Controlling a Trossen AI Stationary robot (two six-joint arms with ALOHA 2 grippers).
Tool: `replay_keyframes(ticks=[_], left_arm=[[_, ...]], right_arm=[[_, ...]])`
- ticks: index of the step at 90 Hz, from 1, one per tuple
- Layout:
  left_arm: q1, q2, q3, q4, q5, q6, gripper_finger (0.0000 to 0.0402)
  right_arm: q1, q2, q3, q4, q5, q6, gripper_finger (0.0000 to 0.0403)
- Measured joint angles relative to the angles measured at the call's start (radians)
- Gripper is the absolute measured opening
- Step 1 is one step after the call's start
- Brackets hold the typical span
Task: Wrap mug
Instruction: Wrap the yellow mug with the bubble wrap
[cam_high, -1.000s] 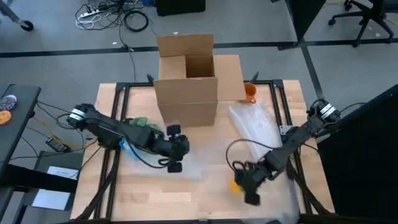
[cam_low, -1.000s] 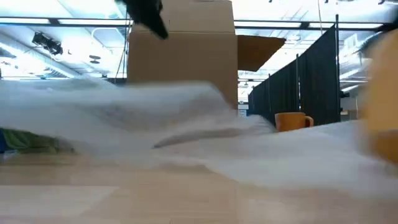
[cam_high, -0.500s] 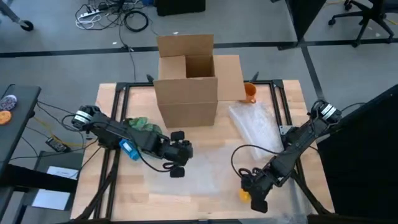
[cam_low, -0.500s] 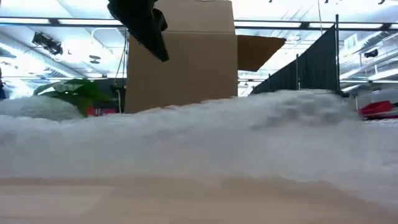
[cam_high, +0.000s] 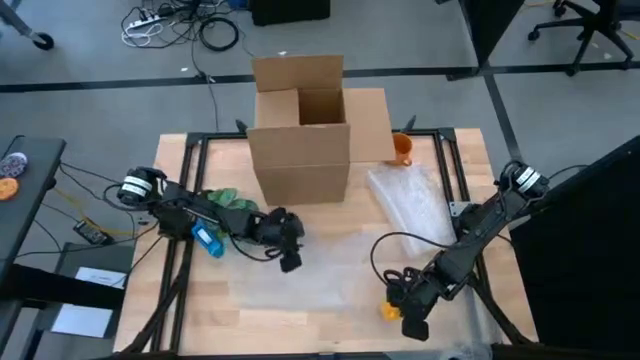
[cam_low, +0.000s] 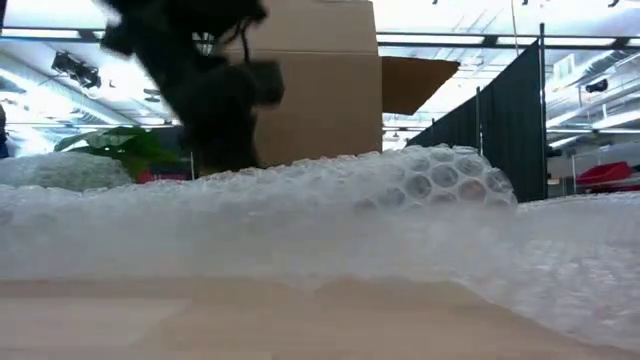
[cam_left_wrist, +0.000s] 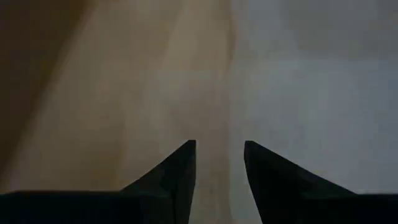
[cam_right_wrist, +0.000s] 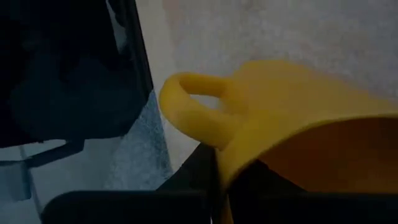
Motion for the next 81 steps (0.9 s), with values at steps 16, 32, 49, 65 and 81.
replay_keyframes(ticks=[16, 32, 49, 65, 81], left_arm=[[0.045, 0.0, -0.076, -0.024, -0.084, -0.059, 0.0121], [0.082, -0.002, -0.039, -0.291, -0.268, -0.085, 0.0121], [0.098, 0.0, 0.107, -0.831, -0.515, -0.196, 0.0121], [0.09, -0.001, 0.293, -1.294, -0.615, -0.39, 0.0121], [0.031, -0.008, 0.467, -1.448, -0.596, -0.445, 0.0121]], right_arm=[[0.0, 0.0, 0.0, 0.0, 0.021, -0.016, 0.0], [0.0, 0.0, 0.0, 0.0, 0.024, -0.016, 0.0], [0.0, 0.0, -0.001, 0.0, 0.023, -0.017, 0.0], [0.0, 0.0, -0.001, 0.0, 0.029, -0.019, 0.0], [0.0, 0.0, -0.001, 0.0, 0.044, -0.024, 0.0]])
